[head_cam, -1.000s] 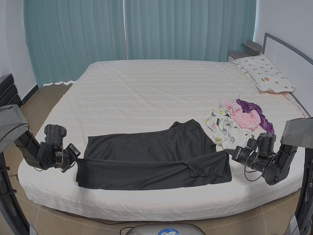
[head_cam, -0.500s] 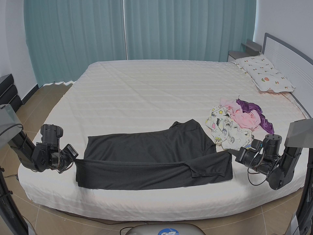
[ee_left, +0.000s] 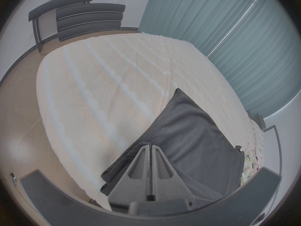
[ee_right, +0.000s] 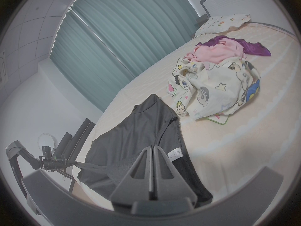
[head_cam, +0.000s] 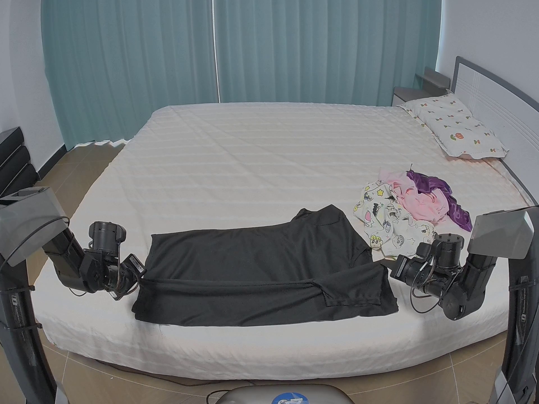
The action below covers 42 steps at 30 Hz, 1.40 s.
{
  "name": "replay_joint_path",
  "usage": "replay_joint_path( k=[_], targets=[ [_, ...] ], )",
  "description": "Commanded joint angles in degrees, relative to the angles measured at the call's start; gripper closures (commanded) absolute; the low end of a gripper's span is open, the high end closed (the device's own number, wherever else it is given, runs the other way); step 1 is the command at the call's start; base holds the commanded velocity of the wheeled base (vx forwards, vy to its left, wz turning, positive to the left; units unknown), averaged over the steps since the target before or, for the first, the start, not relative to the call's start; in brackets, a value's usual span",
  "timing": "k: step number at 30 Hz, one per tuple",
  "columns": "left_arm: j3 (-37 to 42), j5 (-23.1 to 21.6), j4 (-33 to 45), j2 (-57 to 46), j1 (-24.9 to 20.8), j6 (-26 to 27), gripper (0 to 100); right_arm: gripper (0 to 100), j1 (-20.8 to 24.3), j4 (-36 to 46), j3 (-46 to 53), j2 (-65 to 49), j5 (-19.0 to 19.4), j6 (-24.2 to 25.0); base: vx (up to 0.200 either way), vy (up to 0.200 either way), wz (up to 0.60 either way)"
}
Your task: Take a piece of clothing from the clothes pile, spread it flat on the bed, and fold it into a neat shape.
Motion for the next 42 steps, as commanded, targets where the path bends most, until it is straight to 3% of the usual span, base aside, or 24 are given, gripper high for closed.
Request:
replay_joint_path(
  k=[1,10,11,12,18,22,28,32,35,42],
  targets=[
    [-2.7,0.1,-0.1,4.2,-0.3,-0.2,100,100,0.0,0.1,-3.3,5.9,0.0,0.1,0.000,0.000,0.00],
    [-3.8,0.3,0.4,5.1,-0.6,-0.1,100,100,-0.1,0.1,-4.9,7.3,0.2,0.6,0.000,0.000,0.00],
    [-3.8,0.3,0.4,5.1,-0.6,-0.1,100,0,-0.1,0.1,-4.9,7.3,0.3,0.7,0.000,0.000,0.00],
    [-3.8,0.3,0.4,5.1,-0.6,-0.2,0,0,-0.1,-0.4,-4.9,7.4,0.3,1.9,0.000,0.000,0.00],
    [-2.8,0.1,-0.1,4.7,-0.5,-0.4,0,0,-0.4,-4.1,-4.2,7.1,0.3,7.5,0.000,0.000,0.00],
    [-1.5,-0.5,-0.3,4.2,-0.3,-1.6,0,0,-0.5,-11.4,0.3,6.1,0.0,10.8,0.000,0.000,0.00],
    [2.1,-0.6,-0.5,0.4,-0.1,-1.9,0,0,-0.4,-11.5,4.0,2.8,0.1,11.5,0.000,0.000,0.00],
    [5.3,-1.3,-5.1,-0.6,0.3,-1.8,0,0,-0.3,-11.5,5.3,1.4,0.1,16.5,0.000,0.000,0.00],
    [6.8,-1.6,-8.7,-0.4,1.1,-1.8,0,0,-0.3,-11.5,5.4,1.3,0.1,16.6,0.000,0.067,0.00],
    [6.9,-1.6,-9.0,-0.4,1.3,-1.8,0,0,-0.3,-11.5,5.4,1.4,0.0,16.5,0.000,0.200,0.00]
  ],
)
